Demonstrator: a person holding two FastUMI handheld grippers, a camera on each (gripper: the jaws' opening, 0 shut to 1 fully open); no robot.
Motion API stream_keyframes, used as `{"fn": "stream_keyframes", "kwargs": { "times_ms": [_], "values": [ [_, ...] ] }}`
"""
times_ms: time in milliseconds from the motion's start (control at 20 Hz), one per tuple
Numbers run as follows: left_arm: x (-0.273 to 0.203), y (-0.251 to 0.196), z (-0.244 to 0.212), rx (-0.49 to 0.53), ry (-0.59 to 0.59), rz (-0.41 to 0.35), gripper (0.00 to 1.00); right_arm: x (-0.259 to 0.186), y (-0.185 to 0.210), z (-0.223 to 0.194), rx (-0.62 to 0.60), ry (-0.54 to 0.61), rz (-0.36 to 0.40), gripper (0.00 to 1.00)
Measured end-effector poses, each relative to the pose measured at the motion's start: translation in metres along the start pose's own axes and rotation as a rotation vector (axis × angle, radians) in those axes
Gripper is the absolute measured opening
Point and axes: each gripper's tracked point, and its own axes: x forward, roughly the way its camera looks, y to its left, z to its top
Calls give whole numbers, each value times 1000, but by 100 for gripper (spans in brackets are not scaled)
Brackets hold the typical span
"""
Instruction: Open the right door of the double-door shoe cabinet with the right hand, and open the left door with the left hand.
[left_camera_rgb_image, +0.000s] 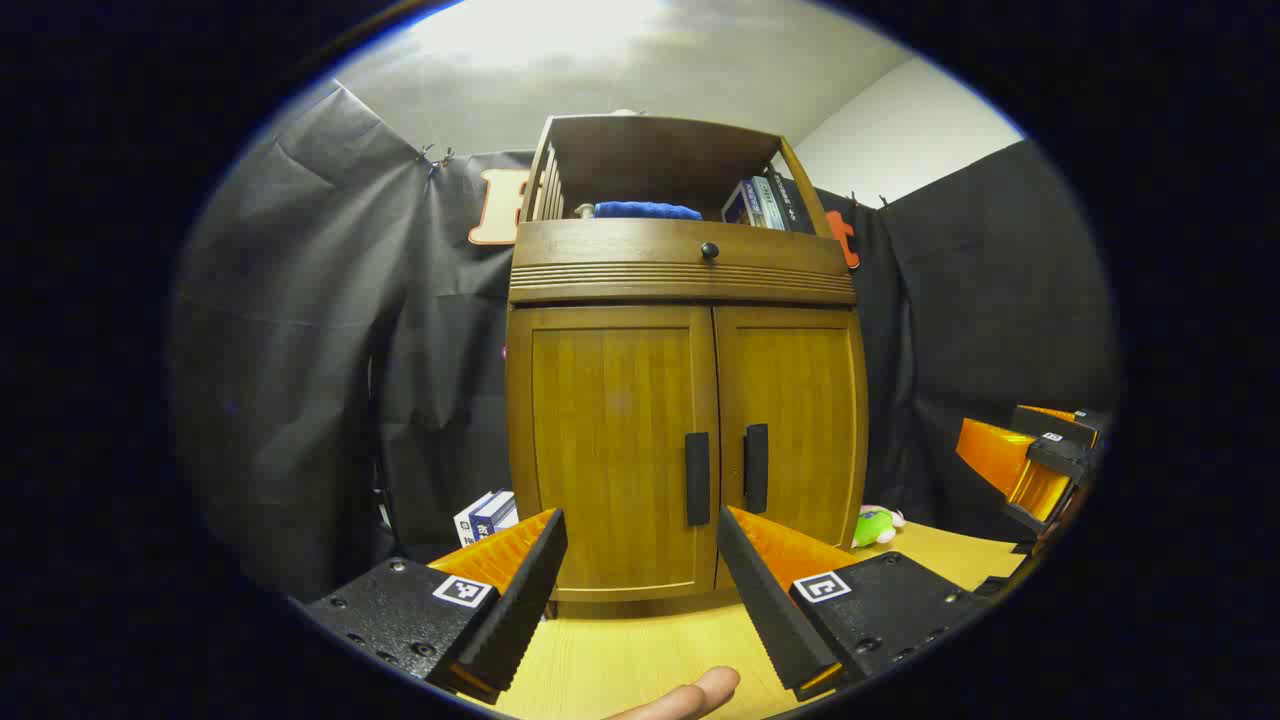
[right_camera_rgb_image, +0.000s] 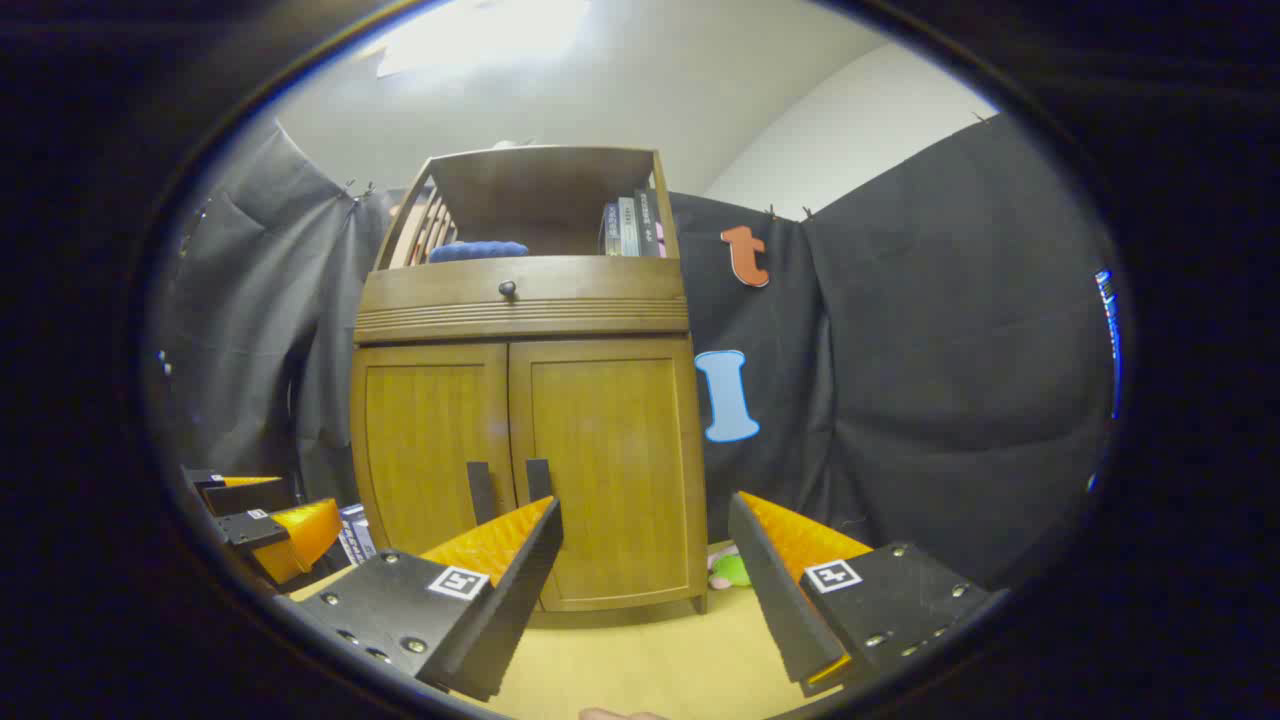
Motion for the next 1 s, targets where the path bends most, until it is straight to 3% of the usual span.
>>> {"fn": "stream_keyframes", "kwargs": {
  "times_ms": [50,250,350,400,650,950,1000],
  "values": [
    [0,-1,1,-1,-3,-2,95,-1,-2,0,1,0,-3,95],
    [0,-4,1,-7,-8,-12,95,-3,-5,2,4,-4,-7,99],
    [-1,-6,0,-14,-10,-23,95,-3,-6,2,8,-5,-4,94],
    [-1,-6,0,-13,-7,-24,94,-4,-6,2,8,-5,-3,99],
    [1,-5,-2,-16,-12,-27,95,-1,-6,1,-12,-15,-5,99],
    [8,-8,3,-9,-35,-51,95,23,18,0,-11,-24,25,99],
    [11,-10,6,-11,-39,-58,95,31,24,-3,4,-19,35,95]
  ]
}}
